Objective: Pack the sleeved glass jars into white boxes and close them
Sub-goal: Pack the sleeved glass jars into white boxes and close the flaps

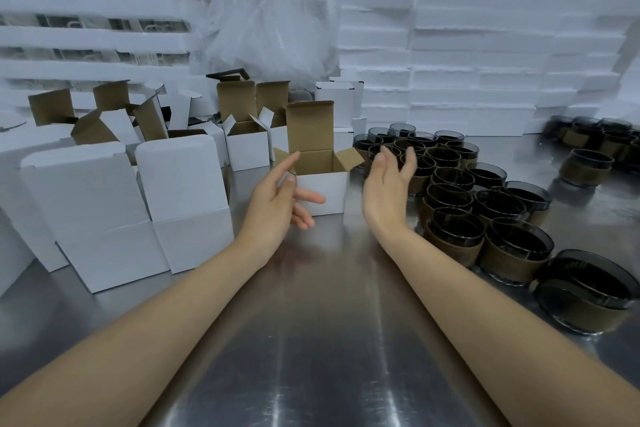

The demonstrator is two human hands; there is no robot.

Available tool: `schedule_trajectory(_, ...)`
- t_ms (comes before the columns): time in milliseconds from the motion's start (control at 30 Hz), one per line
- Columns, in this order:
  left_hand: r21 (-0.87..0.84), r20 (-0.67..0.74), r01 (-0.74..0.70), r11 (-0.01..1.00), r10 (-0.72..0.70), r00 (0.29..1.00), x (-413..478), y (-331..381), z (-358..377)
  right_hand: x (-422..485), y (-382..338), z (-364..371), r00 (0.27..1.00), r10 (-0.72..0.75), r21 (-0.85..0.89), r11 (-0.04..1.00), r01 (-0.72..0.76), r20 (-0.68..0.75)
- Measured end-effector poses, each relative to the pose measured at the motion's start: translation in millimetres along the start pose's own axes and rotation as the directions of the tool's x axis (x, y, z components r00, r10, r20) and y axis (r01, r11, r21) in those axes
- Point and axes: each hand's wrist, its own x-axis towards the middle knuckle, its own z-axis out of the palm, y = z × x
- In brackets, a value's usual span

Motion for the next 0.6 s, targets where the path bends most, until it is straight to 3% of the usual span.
schedule_trajectory(167, 0.044, -0.017, 0.035, 0.998, -0.034, 0.999, -1, 1, 1, 7, 5, -3, 0.991, 0.132, -0.11, 0.986, -0.127, 0.04)
schedule_trajectory(433, 0.124, -0.022, 0.135, 0.983, -0.133, 0.991, 6, -11, -1, -10, -3, 4, 0.983, -0.017, -0.306, 0.949, 0.073, 0.183)
schedule_trajectory(533, 0.177, -0.02, 0.151, 0.973, -0.15, 0.988, 7, -14, -1, -20, -10, 11, 0.971, -0.093, -0.264, 0.953, 0.151, 0.221)
schedule_trajectory(600, 0.201, -0.024, 0.157, 0.967, -0.155, 0.988, 7, -15, -2, -23, -14, 10, 0.967, -0.199, -0.213, 0.95, 0.23, 0.159)
